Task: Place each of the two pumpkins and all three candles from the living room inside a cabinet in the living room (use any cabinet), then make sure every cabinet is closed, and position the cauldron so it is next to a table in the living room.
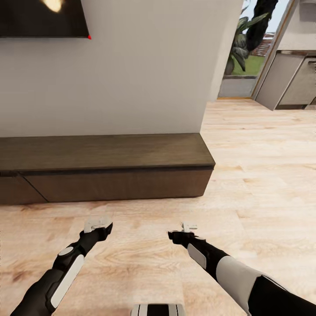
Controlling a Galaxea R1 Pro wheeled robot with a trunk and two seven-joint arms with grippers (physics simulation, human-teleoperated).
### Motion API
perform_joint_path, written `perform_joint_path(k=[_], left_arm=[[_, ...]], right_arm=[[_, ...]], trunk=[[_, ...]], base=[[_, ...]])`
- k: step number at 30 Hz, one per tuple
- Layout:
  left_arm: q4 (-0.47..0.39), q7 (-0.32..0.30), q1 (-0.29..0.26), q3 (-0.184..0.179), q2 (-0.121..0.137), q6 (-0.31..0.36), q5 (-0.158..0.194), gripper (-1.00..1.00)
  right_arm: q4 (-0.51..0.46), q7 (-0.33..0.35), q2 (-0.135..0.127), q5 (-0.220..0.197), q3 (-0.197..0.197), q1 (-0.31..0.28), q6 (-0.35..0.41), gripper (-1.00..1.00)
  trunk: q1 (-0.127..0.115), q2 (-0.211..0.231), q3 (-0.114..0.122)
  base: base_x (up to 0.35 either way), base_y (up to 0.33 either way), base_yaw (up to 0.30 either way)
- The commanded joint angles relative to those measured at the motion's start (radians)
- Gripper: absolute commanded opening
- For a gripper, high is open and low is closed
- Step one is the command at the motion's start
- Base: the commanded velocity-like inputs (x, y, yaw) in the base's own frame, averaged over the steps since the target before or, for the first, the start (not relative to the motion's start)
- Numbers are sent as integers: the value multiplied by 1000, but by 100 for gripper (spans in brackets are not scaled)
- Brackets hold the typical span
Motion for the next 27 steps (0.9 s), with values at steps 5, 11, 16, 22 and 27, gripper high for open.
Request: perform_joint_path(k=[5, 11, 16, 22, 27], left_arm=[[-110, 11, 31, 86, 4, 262, 108, 100], [-179, 5, 36, 254, 4, 484, 131, 100], [-184, 5, 35, 289, 3, 558, 131, 100], [-186, 8, 35, 291, 2, 594, 131, 100], [-188, 7, 32, 293, 2, 669, 130, 100]], right_arm=[[-52, -5, -74, -57, -17, -1, 168, 100], [-68, -3, -105, -63, -66, -1, 205, 100], [-71, -3, -106, -53, -64, -1, 211, 100], [-71, 4, -105, -54, -63, -1, 210, 100], [-70, 3, -100, -53, -59, -1, 209, 100]], trunk=[[0, 0, -1], [-2, 1, 15], [-4, 2, 34], [-7, 3, 57], [-9, 4, 77]], base=[[-33, 0, 0], [-3, 0, 0], [0, 0, 0], [0, 0, 0], [0, 0, 0]])
